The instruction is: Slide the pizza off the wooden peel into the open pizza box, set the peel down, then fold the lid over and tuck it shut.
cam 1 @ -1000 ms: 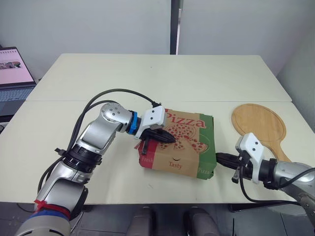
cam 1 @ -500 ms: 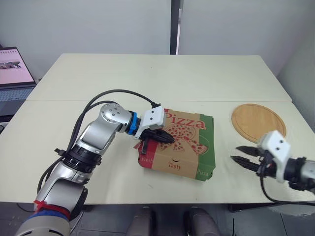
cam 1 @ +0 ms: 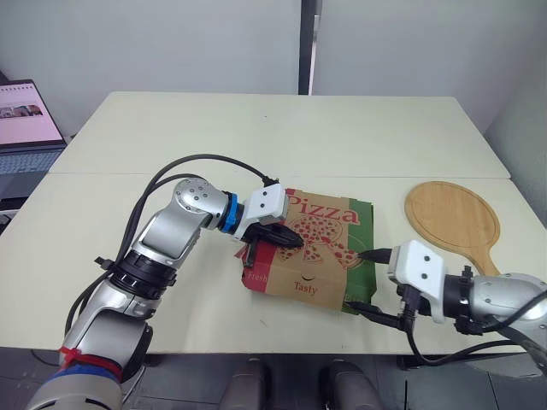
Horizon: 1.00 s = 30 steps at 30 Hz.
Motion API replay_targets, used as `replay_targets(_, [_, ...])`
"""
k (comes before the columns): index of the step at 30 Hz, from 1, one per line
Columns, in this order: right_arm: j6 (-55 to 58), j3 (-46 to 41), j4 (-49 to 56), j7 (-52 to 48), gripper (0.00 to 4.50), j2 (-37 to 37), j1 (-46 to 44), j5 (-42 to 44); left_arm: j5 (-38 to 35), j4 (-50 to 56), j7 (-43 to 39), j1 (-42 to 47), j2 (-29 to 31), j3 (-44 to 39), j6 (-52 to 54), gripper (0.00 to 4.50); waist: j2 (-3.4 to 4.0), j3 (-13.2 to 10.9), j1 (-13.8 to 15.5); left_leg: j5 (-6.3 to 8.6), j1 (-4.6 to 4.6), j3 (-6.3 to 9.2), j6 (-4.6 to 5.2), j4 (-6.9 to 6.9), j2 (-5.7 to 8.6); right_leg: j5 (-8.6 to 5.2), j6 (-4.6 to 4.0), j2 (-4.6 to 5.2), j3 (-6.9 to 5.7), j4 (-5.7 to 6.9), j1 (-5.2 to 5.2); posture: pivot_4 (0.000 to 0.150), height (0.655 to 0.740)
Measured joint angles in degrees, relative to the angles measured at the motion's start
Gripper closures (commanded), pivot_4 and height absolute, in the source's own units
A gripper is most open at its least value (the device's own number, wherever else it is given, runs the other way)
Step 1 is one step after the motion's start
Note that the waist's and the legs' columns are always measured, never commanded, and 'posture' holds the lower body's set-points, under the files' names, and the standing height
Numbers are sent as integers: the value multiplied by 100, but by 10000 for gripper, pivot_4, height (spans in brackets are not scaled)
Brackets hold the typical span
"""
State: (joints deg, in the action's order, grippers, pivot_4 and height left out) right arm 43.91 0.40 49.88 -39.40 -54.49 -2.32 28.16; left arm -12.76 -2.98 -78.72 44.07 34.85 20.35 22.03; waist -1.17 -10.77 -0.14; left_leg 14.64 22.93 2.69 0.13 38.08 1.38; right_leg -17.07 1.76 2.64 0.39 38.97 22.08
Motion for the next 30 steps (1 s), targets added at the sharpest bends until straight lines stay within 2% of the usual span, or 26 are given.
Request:
replay_targets(4, [-331,281,-300,69,541,91,-206,-468,-7,8,-46,0,-3,-2,2,45000,0,0,0,0,0,0,0,0,-2,0,0,-1,0,1,1,1500,7400])
replay_targets(12, [-598,431,-496,73,541,426,-294,-884,-12,21,-84,1,-1,-9,2,45000,0,0,-13,0,-2,0,0,-1,-4,0,-1,-2,2,4,3,1500,7400])
replay_targets(26, [-595,431,-494,202,541,804,-756,-1113,-22,-12,-185,119,-22,-58,11,45000,1,0,-8,0,-1,0,0,-1,-2,0,-1,-2,2,3,3,1500,7400])
replay_targets(30, [-429,409,-417,80,541,822,-753,-866,-21,-30,-184,119,-22,-58,11,45000,1,0,-10,0,-1,0,0,-1,-2,0,-1,-2,2,4,3,1500,7400])
